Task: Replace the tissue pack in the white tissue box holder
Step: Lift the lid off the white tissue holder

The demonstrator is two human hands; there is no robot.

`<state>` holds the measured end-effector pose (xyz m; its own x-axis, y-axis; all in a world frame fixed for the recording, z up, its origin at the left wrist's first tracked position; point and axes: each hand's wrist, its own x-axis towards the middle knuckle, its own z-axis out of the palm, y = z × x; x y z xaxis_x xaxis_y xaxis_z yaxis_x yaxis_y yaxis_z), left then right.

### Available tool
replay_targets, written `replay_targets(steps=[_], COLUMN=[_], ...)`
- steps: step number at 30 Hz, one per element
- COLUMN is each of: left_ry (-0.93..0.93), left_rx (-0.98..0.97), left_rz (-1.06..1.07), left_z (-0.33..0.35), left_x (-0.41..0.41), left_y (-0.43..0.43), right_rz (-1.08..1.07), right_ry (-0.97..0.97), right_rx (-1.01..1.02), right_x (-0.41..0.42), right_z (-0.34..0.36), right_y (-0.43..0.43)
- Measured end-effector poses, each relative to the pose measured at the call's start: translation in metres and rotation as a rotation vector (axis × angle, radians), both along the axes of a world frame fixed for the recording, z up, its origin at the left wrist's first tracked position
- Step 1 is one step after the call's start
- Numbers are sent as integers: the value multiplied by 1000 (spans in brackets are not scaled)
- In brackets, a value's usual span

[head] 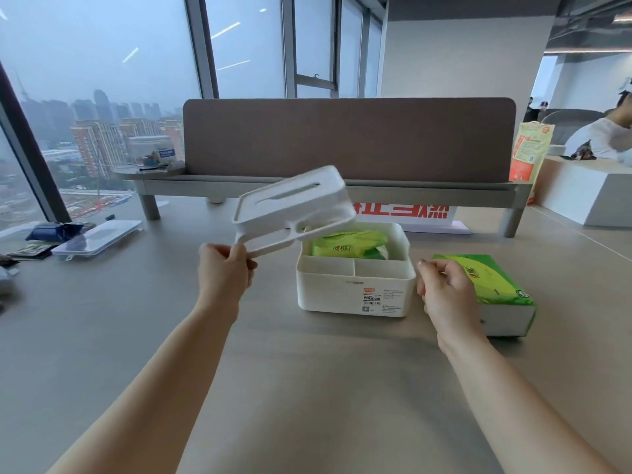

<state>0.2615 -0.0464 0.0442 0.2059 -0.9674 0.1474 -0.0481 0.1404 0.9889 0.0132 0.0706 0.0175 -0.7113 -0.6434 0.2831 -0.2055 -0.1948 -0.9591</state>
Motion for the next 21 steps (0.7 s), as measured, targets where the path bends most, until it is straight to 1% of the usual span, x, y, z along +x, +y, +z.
replay_targets(steps=[4,7,9,11,15,17,21], left_ry=[127,132,146,178,124,83,8], left_rx=[115,189,228,271,329,347,389], left_rz=[85,139,185,209,209,188,80], left_z=[-20,-32,-45,-55,-64,-60,-53], left_x=[24,34,40,45,46,44,44], left_y=[-6,-6,-11,-17,-19,-16,-12], right_rz=[-3,12,15,14,0,-5,13], right_ry=[198,366,437,468,515,530,529], right_rx=[2,18,32,30,26,29,32], right_x=[13,21,24,27,30,30,30], right_z=[5,9,9,8,6,6,7], right_y=[-2,-5,-7,-9,-10,-10,-9])
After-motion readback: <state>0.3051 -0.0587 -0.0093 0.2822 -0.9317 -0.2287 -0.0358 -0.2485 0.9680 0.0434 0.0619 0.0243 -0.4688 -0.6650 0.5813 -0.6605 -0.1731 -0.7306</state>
